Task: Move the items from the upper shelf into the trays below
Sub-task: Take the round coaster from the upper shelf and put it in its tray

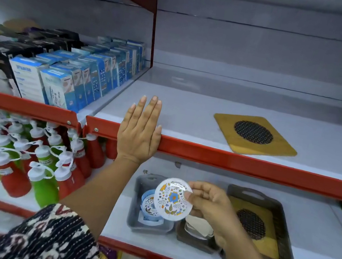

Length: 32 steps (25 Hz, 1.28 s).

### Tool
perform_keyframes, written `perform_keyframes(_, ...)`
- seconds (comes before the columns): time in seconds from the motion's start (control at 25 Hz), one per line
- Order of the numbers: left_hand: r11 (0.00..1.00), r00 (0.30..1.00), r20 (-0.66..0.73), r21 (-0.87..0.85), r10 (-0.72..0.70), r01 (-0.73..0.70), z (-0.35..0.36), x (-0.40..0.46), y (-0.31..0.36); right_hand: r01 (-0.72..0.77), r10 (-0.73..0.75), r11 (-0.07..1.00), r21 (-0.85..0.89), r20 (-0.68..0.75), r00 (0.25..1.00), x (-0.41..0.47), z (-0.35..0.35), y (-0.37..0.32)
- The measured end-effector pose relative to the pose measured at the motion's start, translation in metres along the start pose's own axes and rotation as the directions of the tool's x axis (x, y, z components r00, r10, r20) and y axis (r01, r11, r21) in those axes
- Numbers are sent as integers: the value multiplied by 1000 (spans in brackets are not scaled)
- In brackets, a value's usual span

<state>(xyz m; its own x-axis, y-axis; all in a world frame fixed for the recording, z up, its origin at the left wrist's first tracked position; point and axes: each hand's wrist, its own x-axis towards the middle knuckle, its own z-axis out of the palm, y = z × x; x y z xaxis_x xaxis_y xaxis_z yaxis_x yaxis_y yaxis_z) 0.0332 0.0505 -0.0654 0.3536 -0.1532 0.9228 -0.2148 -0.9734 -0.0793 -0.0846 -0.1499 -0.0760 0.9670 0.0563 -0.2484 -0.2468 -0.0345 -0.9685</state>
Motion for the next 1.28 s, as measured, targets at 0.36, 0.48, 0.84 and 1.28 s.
perform_keyframes(0.36,1000,1000,-13,1,12,-12,3,-1,-2,-465,554,713,525,-15,832,85,67,104)
perform_keyframes(0.48,1000,1000,-17,0,19,-19,5,-2,-2,-471,603,661,584,-40,796,100,81,116)
perform_keyframes(0.84,999,999,-26,14,31,-31,8,-4,-3,-479,615,635,606,-20,789,98,82,116)
perform_keyframes(1.28,1000,993,117,23,1,-4,-10,-10,-4,-278,195,765,581,202,960,7,8,25)
